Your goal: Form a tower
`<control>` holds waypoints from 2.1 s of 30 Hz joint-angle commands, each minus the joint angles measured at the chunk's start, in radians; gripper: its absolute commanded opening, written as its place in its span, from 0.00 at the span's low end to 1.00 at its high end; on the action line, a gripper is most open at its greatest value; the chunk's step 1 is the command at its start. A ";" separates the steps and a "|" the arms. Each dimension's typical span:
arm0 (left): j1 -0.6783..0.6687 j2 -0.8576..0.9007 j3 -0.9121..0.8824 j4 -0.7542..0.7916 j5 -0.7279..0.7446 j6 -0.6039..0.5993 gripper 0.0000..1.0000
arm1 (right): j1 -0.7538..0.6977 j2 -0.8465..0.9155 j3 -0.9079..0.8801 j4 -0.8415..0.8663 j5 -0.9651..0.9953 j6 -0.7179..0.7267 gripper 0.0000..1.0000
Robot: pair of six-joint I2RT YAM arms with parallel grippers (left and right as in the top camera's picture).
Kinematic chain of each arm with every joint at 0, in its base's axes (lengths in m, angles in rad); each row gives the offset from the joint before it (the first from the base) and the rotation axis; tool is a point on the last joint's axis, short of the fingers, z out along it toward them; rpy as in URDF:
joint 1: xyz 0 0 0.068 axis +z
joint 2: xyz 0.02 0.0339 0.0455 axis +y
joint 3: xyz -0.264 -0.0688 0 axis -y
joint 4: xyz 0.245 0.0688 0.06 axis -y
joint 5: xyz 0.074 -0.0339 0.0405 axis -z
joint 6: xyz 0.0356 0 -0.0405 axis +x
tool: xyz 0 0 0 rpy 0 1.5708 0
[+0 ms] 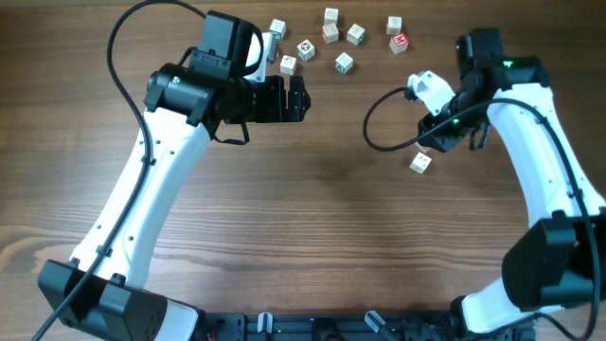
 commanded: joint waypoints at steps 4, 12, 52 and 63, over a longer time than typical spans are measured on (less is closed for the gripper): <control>-0.003 0.002 -0.003 0.000 0.012 -0.005 1.00 | 0.013 -0.050 0.018 -0.025 -0.005 0.147 0.04; -0.003 0.002 -0.003 0.000 0.012 -0.005 1.00 | 0.013 -0.049 -0.157 0.122 0.104 -0.034 0.04; -0.003 0.002 -0.003 0.000 0.012 -0.005 1.00 | -0.003 -0.018 -0.407 0.439 0.096 -0.267 0.25; -0.003 0.002 -0.003 0.000 0.012 -0.005 1.00 | -0.003 -0.018 -0.407 0.443 0.092 -0.241 0.53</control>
